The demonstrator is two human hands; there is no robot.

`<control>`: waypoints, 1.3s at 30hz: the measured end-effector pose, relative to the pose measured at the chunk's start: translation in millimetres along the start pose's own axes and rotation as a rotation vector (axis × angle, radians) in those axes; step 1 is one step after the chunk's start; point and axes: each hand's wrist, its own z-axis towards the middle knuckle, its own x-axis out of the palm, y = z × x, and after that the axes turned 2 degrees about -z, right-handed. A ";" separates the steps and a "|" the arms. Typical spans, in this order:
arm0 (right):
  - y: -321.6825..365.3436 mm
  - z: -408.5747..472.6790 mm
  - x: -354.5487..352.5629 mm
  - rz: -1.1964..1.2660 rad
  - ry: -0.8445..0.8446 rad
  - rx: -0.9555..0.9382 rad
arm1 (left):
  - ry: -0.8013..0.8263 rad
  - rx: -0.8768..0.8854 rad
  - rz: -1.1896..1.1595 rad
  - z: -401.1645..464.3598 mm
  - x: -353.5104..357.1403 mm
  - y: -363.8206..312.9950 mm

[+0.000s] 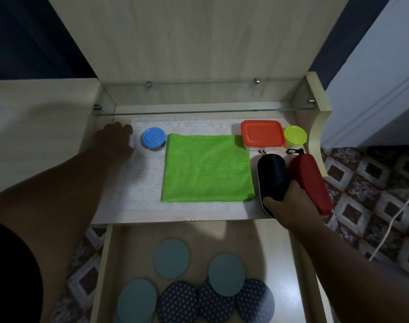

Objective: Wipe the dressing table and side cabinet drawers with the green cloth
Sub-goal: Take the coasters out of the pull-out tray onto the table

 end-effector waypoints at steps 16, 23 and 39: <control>-24.4 -67.4 7.1 -0.156 -0.195 -0.420 | -0.293 0.391 -0.374 -171.4 17.0 -27.6; -43.1 -121.5 79.4 -0.282 0.476 -0.427 | 0.373 0.263 -0.367 -274.4 102.5 -50.0; -30.3 -134.3 147.4 -0.477 0.387 -0.368 | 0.410 0.219 -0.237 -276.1 125.5 -78.3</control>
